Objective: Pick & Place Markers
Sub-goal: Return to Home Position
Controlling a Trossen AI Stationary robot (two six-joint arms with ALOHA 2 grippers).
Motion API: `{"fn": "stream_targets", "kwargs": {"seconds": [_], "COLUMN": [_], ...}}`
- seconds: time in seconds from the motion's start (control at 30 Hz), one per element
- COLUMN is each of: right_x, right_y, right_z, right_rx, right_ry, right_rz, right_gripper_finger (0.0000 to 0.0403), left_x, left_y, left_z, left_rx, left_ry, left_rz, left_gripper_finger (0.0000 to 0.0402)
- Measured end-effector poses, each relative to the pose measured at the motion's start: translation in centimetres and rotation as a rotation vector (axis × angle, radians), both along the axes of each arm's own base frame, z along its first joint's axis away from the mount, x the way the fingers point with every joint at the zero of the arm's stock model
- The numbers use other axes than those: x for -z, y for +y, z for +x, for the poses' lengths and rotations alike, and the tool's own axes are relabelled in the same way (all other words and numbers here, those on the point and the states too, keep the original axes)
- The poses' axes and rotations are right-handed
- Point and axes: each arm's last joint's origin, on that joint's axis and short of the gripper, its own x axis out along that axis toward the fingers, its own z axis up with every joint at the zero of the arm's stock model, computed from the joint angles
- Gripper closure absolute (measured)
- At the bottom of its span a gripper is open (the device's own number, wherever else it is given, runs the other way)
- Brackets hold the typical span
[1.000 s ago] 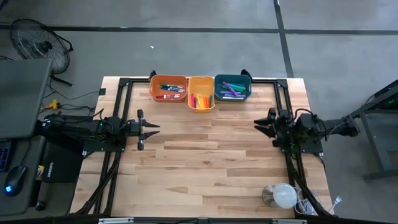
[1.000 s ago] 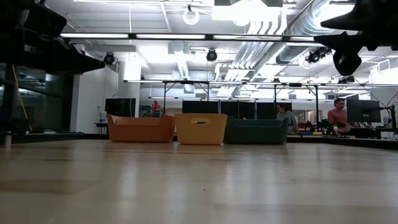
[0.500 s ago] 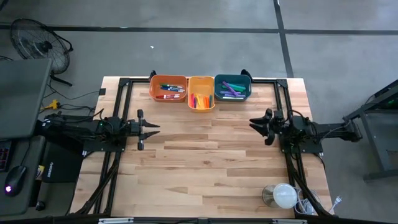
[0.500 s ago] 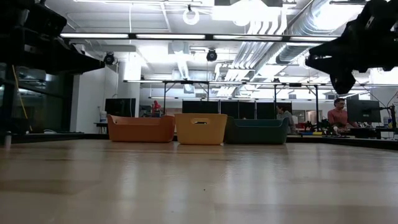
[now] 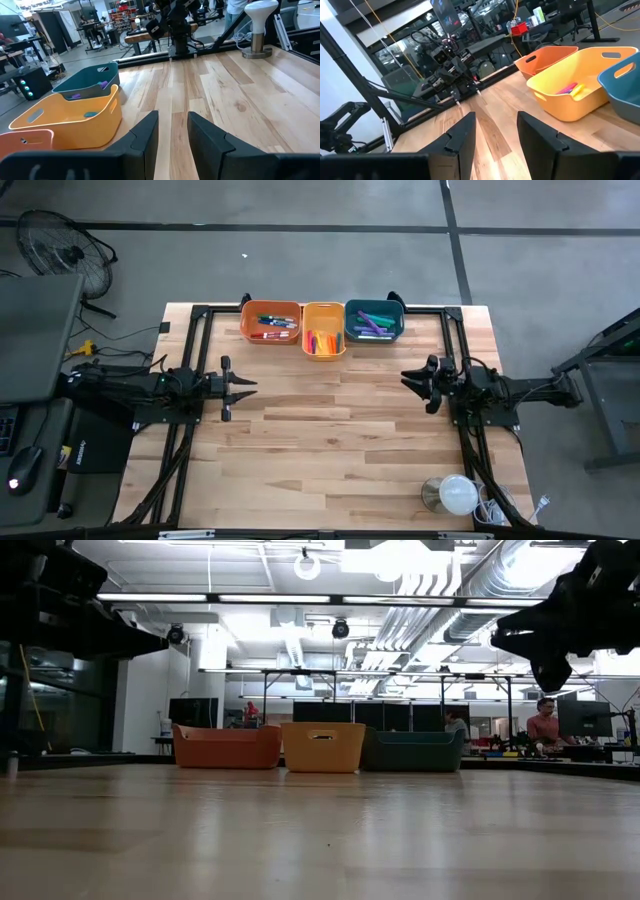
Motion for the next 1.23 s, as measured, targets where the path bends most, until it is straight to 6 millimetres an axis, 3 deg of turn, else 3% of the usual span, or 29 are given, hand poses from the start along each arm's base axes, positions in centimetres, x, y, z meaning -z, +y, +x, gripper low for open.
{"fn": "stream_targets", "kwargs": {"seconds": [1.23], "right_x": [-0.01], "right_y": [0.0], "right_z": [0.0], "right_rx": [0.0], "right_ry": [-0.003], "right_rz": [0.0], "right_gripper_finger": [0.0269], "left_x": [0.07], "left_y": [-0.15], "left_z": [0.01], "left_rx": [0.058], "left_ry": [0.011], "left_rz": [0.05], "left_gripper_finger": [0.0302]}}
